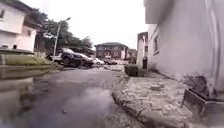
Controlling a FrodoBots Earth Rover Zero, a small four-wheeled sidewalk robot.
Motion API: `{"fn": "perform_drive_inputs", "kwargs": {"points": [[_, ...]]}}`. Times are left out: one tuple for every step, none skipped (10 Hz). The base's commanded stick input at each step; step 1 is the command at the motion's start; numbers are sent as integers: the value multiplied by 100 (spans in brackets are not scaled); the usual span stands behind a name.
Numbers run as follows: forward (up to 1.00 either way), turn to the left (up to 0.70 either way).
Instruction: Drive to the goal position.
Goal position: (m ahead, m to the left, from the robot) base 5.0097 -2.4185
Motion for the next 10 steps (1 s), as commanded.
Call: {"fn": "perform_drive_inputs", "kwargs": {"points": [[69,9],[69,5],[69,3],[69,3],[69,3],[69,3],[69,3],[69,21],[69,33],[69,27]]}}
